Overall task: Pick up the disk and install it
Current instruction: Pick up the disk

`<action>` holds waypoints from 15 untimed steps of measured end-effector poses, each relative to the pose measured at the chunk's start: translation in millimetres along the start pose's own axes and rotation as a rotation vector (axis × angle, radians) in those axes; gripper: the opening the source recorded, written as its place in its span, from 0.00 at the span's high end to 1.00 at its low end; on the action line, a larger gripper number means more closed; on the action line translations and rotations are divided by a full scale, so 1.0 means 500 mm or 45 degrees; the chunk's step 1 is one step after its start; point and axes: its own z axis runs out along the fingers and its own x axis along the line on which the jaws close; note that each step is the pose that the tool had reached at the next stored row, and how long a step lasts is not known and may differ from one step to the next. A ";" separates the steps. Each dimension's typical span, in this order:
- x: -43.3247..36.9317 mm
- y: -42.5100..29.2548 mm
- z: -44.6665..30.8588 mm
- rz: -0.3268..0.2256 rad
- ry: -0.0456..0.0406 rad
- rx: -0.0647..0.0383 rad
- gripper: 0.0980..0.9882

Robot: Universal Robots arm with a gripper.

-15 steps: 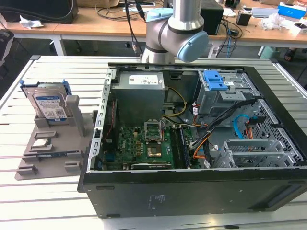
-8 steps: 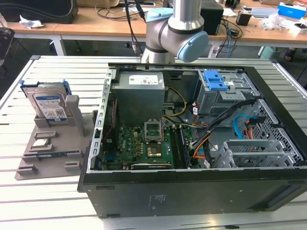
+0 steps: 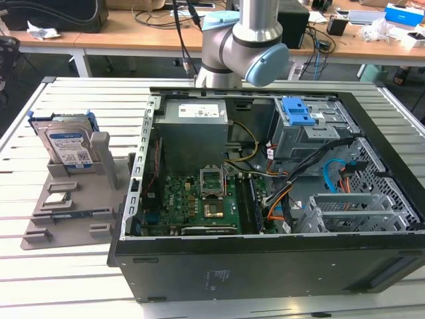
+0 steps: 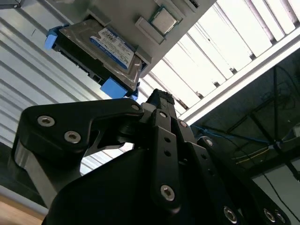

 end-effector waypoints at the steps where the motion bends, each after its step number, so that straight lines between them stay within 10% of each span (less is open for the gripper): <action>1: 0.000 0.000 0.000 -0.012 0.000 0.000 0.99; 15: 0.000 0.000 0.000 -0.247 0.011 -0.006 0.99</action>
